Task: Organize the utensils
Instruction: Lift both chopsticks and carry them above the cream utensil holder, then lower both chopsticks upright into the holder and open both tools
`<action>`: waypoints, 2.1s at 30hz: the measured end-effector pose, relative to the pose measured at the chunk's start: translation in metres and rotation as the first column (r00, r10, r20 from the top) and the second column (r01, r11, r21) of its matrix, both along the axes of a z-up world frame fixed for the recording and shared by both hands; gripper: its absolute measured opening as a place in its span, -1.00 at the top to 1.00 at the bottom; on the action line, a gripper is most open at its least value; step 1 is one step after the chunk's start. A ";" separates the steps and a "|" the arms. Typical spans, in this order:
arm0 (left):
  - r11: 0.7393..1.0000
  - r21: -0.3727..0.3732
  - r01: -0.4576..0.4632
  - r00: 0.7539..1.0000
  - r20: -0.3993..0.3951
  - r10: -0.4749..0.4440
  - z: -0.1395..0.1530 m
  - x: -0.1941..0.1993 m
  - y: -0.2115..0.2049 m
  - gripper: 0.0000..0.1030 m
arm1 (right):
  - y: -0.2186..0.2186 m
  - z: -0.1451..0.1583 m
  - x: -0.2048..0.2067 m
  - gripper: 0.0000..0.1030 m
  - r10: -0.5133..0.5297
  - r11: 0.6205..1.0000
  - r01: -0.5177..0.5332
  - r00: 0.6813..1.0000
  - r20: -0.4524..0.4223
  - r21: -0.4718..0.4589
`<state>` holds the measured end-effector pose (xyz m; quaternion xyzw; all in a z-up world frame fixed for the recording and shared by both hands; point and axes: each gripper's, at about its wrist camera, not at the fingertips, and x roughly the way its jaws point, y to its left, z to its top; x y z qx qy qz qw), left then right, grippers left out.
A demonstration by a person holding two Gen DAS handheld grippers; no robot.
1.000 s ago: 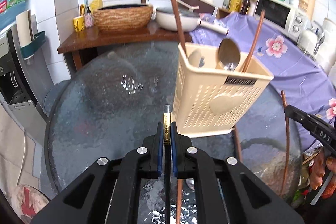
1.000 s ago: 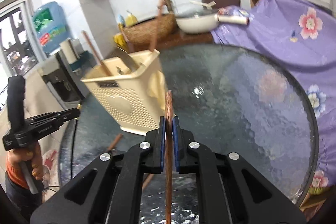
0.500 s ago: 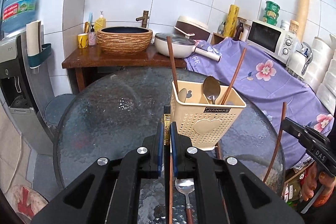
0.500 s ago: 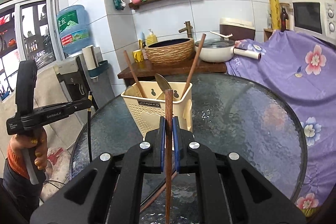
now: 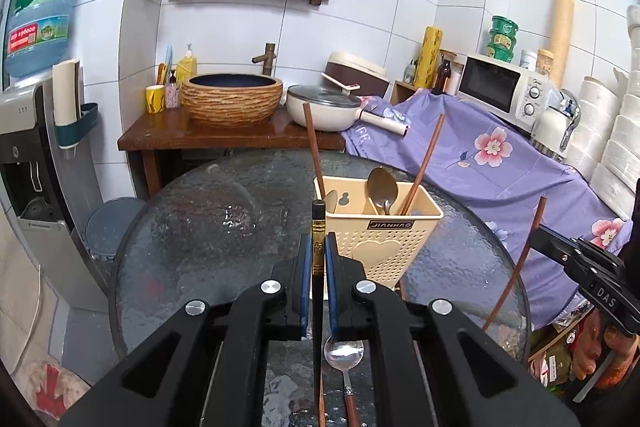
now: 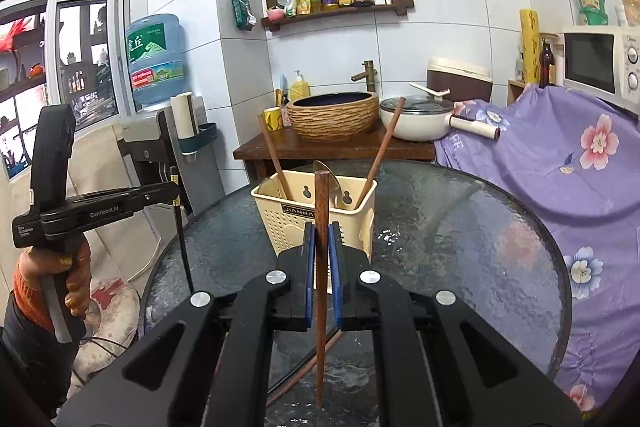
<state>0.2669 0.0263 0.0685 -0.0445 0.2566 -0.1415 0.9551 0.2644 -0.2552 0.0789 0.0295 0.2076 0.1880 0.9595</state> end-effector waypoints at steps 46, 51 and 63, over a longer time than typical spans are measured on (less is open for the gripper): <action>0.994 -0.011 0.105 0.964 0.249 -0.099 0.170 0.028 -0.038 0.87 | 0.029 0.167 0.059 0.86 0.056 0.998 -0.063 0.973 0.223 0.023; 0.997 -0.008 0.079 0.973 0.217 -0.076 0.165 0.061 -0.048 0.87 | 0.033 0.174 0.091 0.85 0.004 1.000 -0.011 0.974 0.226 0.028; 0.999 -0.027 0.039 0.993 0.115 -0.035 0.104 0.115 -0.050 0.87 | 0.029 0.105 0.149 0.85 -0.076 0.997 0.073 0.987 0.144 0.026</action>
